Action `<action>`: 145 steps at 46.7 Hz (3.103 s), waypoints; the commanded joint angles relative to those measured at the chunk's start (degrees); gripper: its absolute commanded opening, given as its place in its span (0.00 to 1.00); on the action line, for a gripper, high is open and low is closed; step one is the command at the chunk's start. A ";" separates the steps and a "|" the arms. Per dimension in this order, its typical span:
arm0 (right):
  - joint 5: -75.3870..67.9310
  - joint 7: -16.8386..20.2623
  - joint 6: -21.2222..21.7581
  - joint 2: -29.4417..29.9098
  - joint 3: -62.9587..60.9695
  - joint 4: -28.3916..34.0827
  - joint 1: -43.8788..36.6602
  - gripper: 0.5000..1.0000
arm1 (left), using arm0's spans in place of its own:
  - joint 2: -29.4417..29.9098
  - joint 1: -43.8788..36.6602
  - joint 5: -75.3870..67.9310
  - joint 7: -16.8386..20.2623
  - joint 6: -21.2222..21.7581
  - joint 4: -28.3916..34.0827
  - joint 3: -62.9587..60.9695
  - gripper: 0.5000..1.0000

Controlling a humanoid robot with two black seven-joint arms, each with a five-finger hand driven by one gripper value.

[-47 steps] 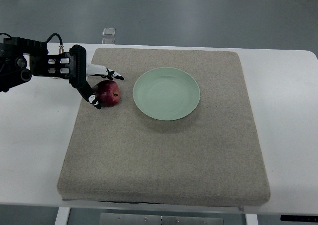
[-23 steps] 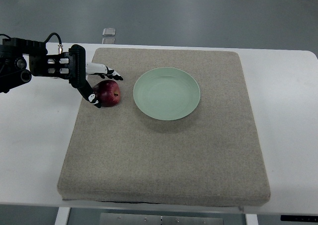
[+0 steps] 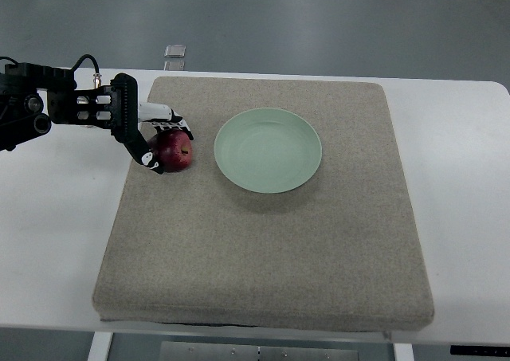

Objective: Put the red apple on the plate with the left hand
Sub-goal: 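Lift the apple with the left hand and carry it over the plate, then lower the apple onto the plate and open the left hand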

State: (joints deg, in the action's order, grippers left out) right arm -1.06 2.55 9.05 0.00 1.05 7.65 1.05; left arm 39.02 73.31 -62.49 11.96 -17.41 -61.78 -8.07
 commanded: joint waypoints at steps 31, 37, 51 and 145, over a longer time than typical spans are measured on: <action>0.00 0.00 0.00 0.00 0.00 0.00 0.00 0.86 | -5.35 1.66 0.09 -0.45 1.32 2.45 6.75 0.23; 0.00 0.00 0.00 0.00 0.00 0.00 0.00 0.86 | -9.48 1.66 0.27 -0.62 1.76 5.61 7.89 0.24; 0.00 0.00 0.00 0.00 0.00 0.00 0.00 0.86 | -19.85 0.70 0.88 -0.71 2.56 13.09 7.98 0.26; 0.00 0.00 0.00 0.00 0.00 0.00 0.00 0.86 | -16.87 -2.20 1.50 0.26 5.98 19.06 14.75 0.98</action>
State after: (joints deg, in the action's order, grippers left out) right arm -1.05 2.55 9.05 0.00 1.05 7.65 1.06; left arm 21.72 71.25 -61.00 12.21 -11.42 -43.61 5.87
